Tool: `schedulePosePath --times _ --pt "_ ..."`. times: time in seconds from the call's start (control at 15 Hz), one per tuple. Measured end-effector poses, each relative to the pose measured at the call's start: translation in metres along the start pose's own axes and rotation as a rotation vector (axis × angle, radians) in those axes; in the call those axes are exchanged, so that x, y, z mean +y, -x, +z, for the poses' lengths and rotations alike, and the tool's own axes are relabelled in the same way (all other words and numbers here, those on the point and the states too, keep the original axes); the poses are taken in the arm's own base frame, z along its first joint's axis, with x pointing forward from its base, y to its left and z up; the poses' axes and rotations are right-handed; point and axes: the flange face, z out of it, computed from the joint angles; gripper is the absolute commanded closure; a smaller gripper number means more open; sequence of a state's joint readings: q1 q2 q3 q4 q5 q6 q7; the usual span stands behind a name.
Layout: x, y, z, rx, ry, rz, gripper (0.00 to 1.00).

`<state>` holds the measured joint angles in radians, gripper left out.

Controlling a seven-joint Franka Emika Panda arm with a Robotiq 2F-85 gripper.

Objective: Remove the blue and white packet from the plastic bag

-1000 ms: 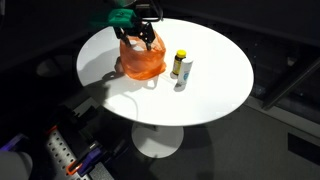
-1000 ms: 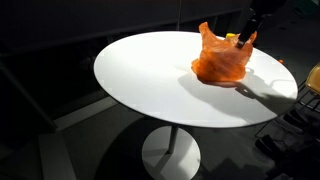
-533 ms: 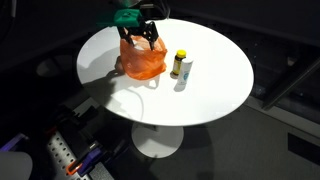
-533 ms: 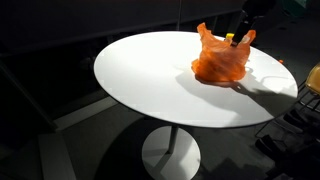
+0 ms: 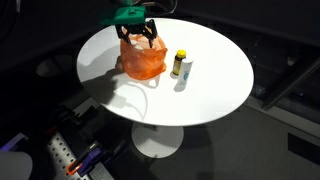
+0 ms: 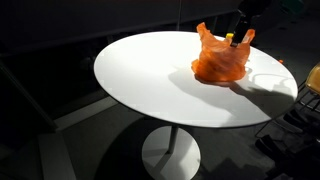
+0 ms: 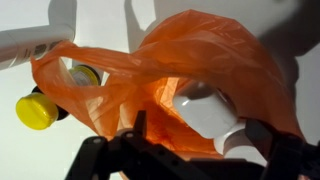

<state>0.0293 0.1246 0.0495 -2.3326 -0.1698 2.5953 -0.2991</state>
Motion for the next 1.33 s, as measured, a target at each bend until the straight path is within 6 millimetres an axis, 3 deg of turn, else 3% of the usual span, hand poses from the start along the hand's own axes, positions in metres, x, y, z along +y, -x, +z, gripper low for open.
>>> schedulePosePath --times 0.67,1.2,1.27,1.33 --pt "0.008 -0.006 -0.009 -0.089 0.012 -0.083 0.0" --pt "0.001 -0.004 0.016 -0.129 -0.013 -0.105 0.0" --pt "0.0 -0.003 0.02 -0.135 -0.016 -0.108 0.18" --pt "-0.001 -0.003 0.023 -0.14 -0.017 -0.111 0.26"
